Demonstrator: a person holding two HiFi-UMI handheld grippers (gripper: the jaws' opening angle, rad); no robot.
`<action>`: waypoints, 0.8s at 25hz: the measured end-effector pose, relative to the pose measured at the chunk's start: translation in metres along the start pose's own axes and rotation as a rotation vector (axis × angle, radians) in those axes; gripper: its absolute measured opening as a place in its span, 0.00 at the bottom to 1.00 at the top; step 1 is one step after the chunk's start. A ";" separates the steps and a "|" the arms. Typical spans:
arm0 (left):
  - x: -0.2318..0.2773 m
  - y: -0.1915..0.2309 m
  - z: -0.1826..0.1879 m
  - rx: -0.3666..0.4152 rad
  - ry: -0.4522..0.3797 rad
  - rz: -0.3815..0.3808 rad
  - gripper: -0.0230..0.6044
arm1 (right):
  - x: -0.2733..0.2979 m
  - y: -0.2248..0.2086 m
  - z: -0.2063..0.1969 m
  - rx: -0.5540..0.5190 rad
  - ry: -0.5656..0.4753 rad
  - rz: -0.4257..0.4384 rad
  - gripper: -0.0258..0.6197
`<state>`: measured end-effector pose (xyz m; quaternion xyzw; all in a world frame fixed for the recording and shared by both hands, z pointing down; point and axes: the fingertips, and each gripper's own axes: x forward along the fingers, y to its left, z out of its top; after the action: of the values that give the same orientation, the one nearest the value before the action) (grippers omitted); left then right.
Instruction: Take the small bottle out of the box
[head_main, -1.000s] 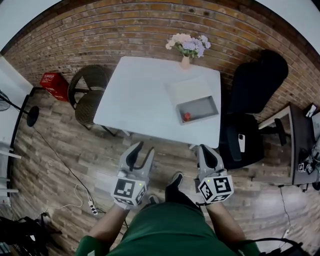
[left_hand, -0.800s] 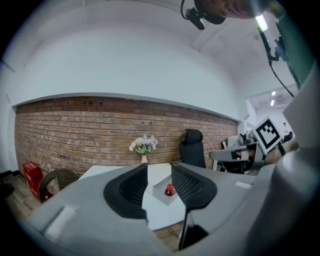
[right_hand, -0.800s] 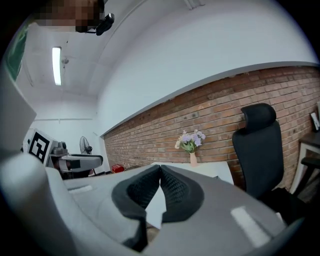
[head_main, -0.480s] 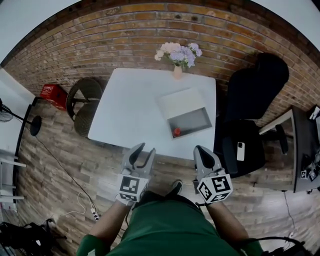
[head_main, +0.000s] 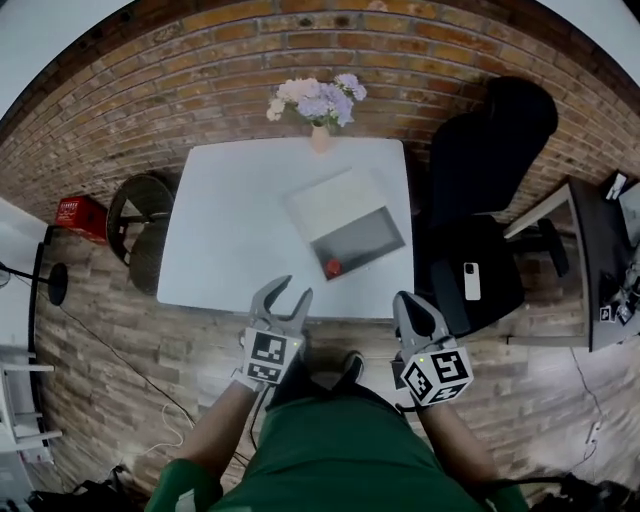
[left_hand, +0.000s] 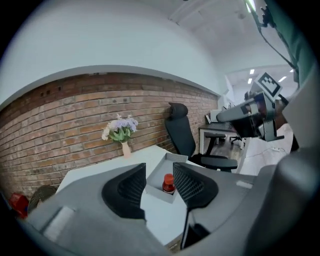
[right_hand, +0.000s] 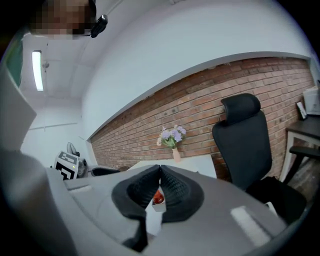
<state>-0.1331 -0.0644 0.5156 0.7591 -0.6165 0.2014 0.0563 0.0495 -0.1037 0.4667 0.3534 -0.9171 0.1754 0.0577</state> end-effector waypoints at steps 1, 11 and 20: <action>0.010 -0.001 -0.005 0.019 0.013 -0.026 0.33 | 0.001 -0.004 -0.001 0.011 0.002 -0.026 0.04; 0.089 -0.017 -0.052 0.272 0.115 -0.407 0.42 | 0.004 -0.014 -0.004 0.092 -0.007 -0.289 0.04; 0.127 -0.035 -0.075 0.313 0.112 -0.610 0.42 | -0.003 0.000 -0.015 0.138 -0.026 -0.474 0.04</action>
<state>-0.0967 -0.1472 0.6379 0.8956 -0.3188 0.3088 0.0304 0.0513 -0.0967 0.4798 0.5641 -0.7950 0.2144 0.0612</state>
